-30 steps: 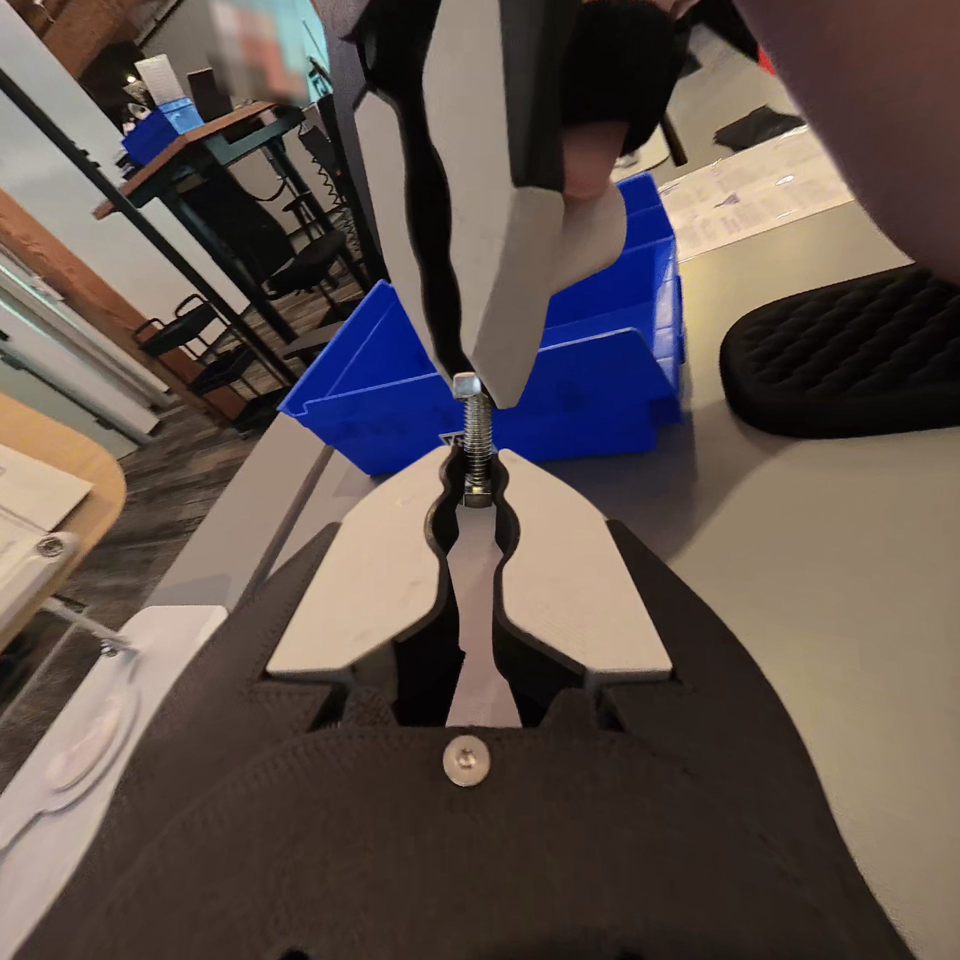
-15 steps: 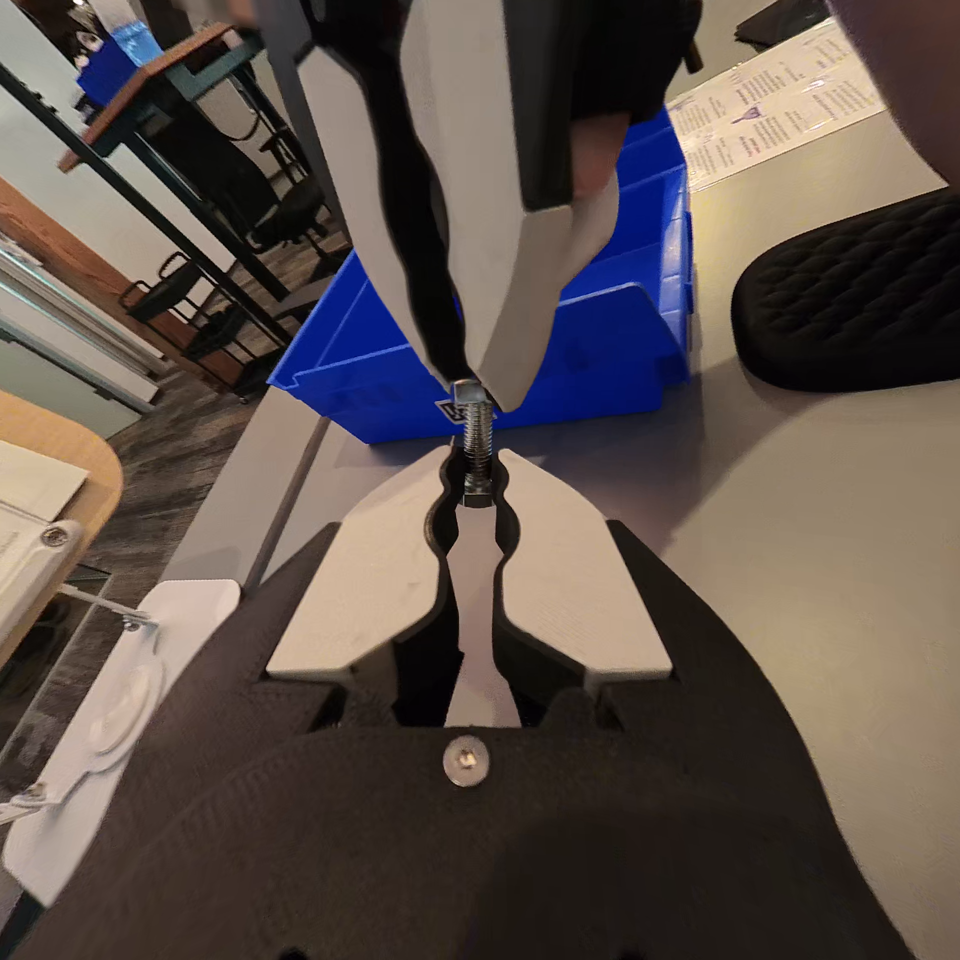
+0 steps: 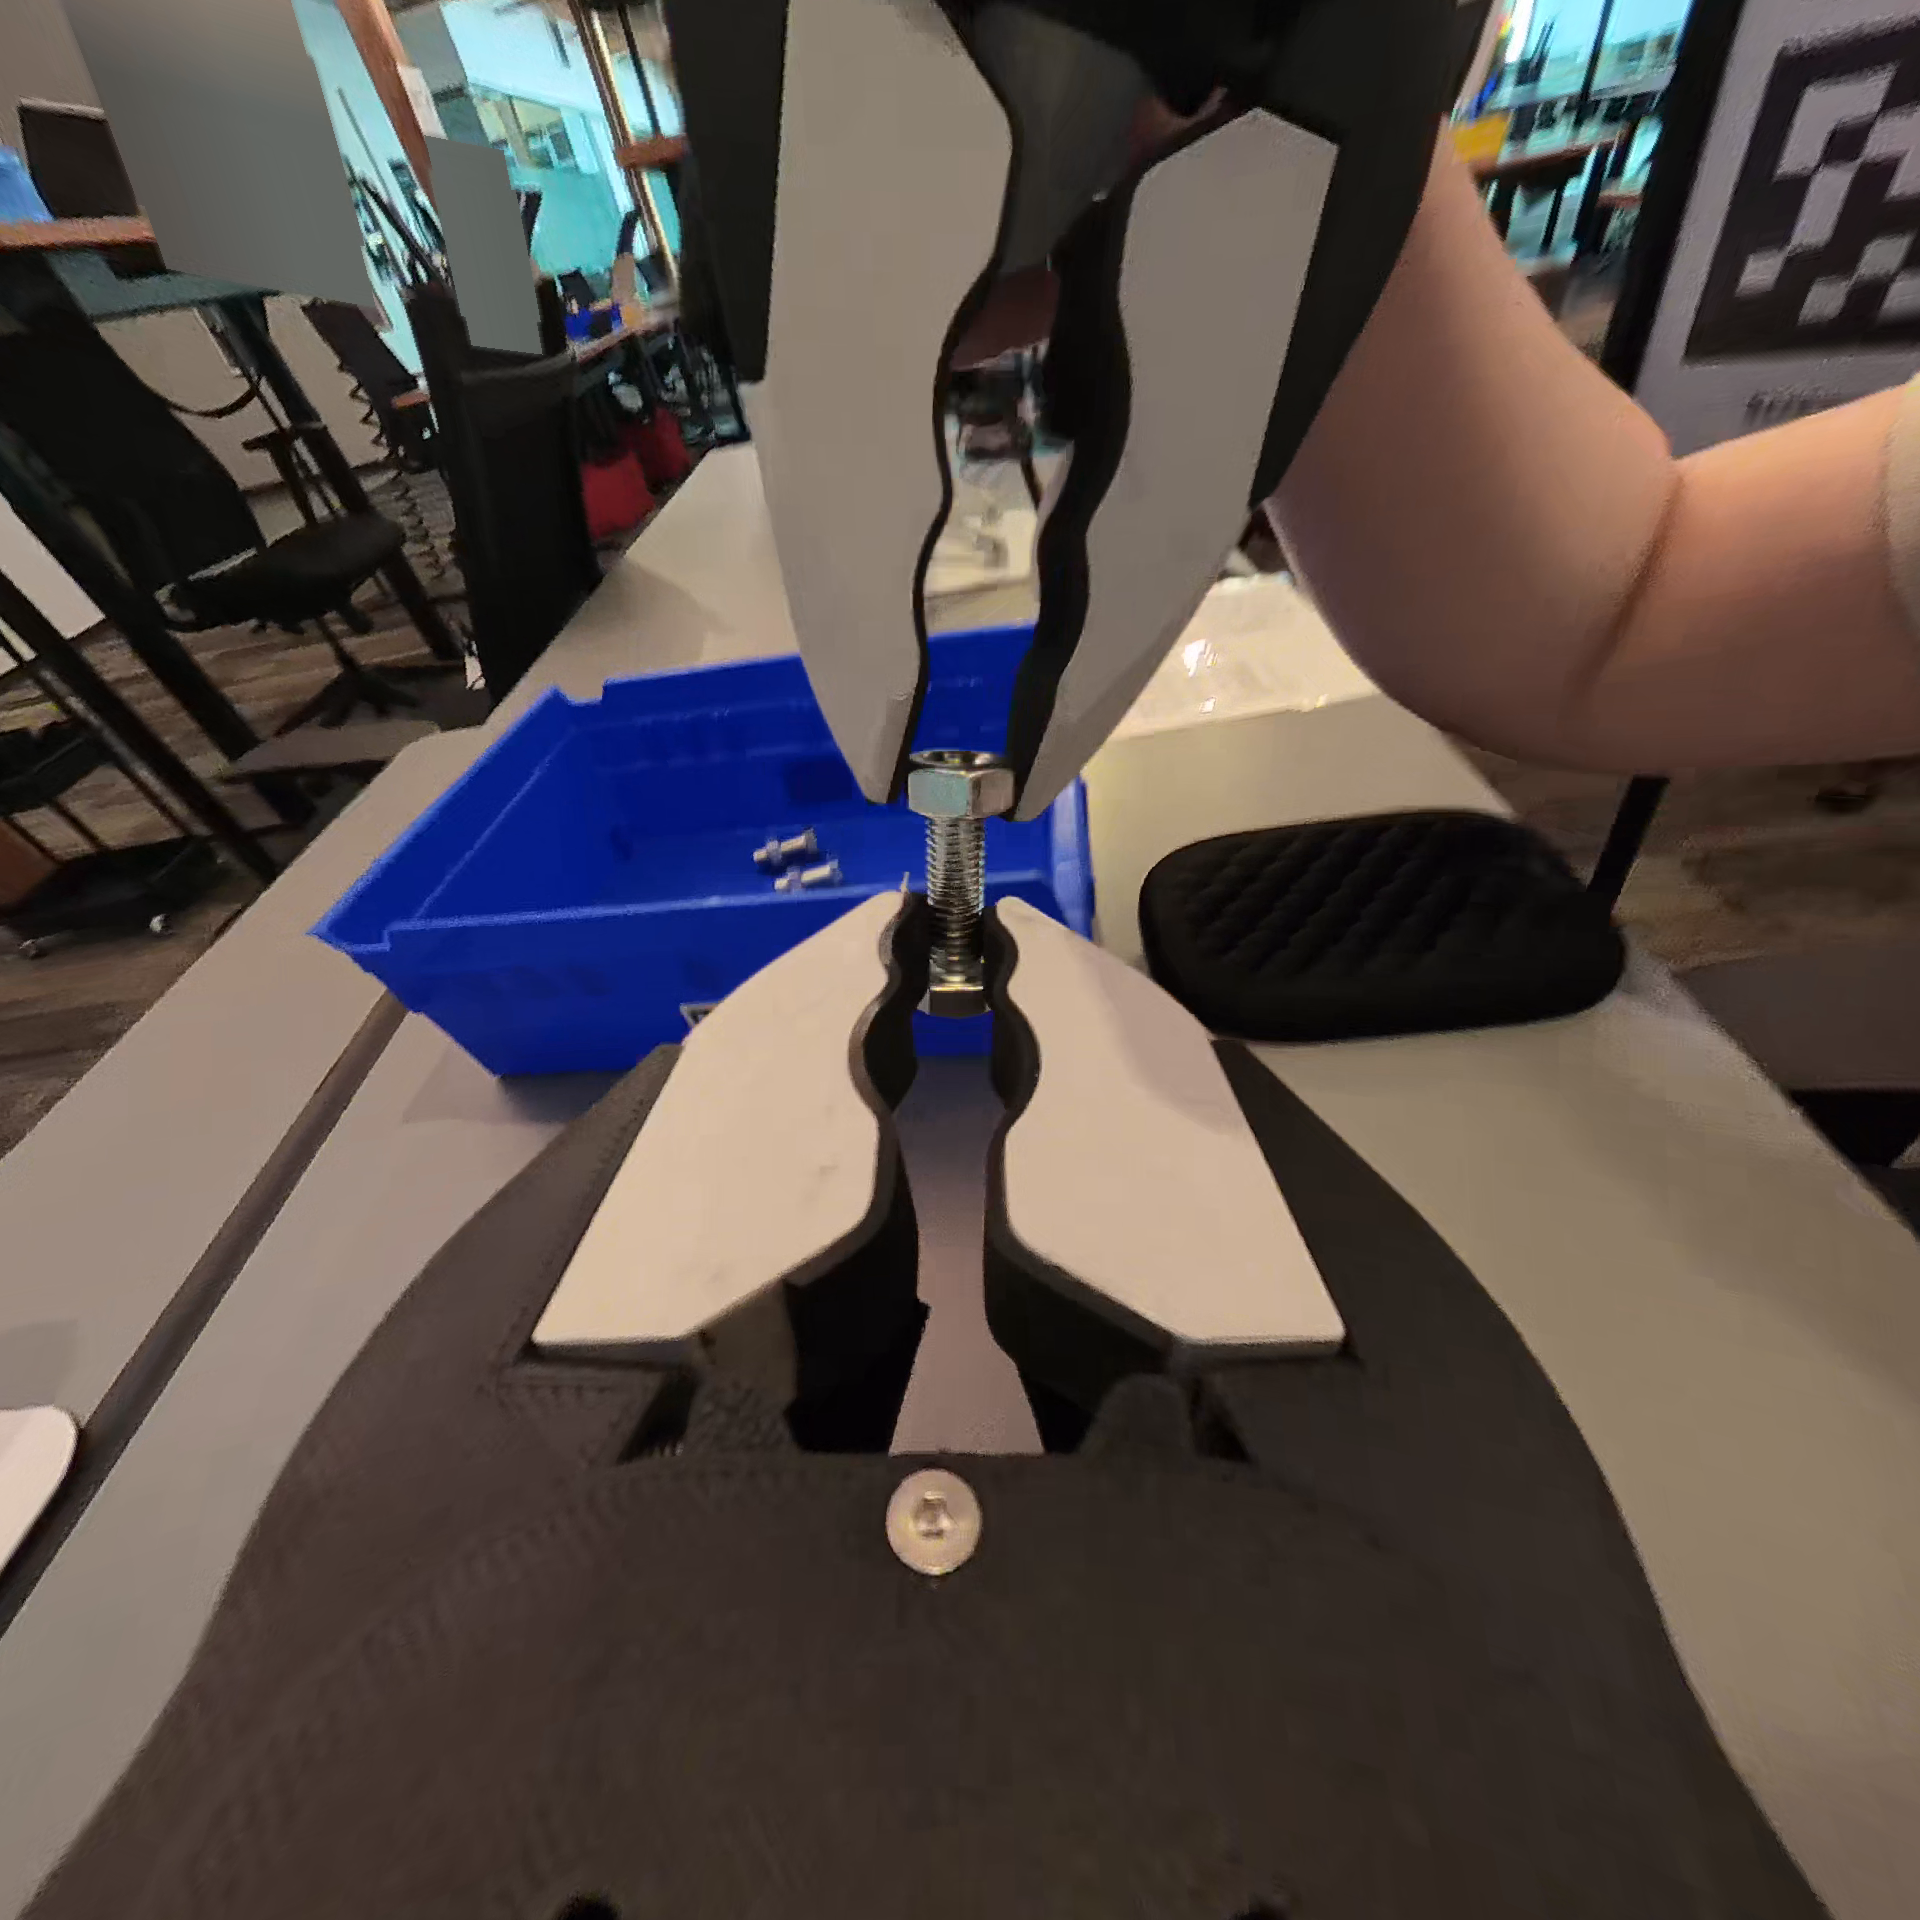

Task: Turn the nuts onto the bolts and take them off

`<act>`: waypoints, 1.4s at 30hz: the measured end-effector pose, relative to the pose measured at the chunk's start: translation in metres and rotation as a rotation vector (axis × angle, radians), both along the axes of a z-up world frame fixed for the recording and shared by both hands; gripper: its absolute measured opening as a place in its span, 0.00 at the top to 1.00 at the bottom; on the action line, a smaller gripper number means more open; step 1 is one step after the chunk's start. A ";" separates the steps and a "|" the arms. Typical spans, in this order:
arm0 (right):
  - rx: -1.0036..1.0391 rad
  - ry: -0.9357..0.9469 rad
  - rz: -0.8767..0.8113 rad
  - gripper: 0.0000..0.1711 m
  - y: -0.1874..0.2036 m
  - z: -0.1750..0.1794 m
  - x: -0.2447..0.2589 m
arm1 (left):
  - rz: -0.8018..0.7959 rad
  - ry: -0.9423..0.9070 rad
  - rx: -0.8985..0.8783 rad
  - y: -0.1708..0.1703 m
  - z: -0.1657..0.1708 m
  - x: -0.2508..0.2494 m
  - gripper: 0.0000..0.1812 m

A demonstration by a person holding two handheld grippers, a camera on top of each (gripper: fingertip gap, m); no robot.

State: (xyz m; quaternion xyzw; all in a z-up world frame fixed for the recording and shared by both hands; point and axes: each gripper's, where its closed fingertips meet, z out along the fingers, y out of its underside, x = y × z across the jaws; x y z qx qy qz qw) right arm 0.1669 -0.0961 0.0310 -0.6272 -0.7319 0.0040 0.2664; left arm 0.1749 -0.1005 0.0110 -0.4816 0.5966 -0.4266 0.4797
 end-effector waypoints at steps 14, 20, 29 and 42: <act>-0.268 -0.272 -0.022 0.89 -0.033 0.117 -0.063 | -0.163 -0.218 -0.315 -0.038 0.122 -0.059 0.95; -0.305 -0.298 -0.069 0.89 -0.052 0.144 -0.084 | -0.199 -0.243 -0.339 -0.058 0.150 -0.081 0.94; -0.477 -0.148 -0.460 0.89 -0.047 0.154 -0.101 | -0.034 -0.235 -0.254 -0.052 0.160 -0.094 0.95; -0.492 -0.036 -0.800 0.89 -0.034 0.154 -0.106 | 0.101 -0.220 -0.228 -0.037 0.160 -0.102 0.95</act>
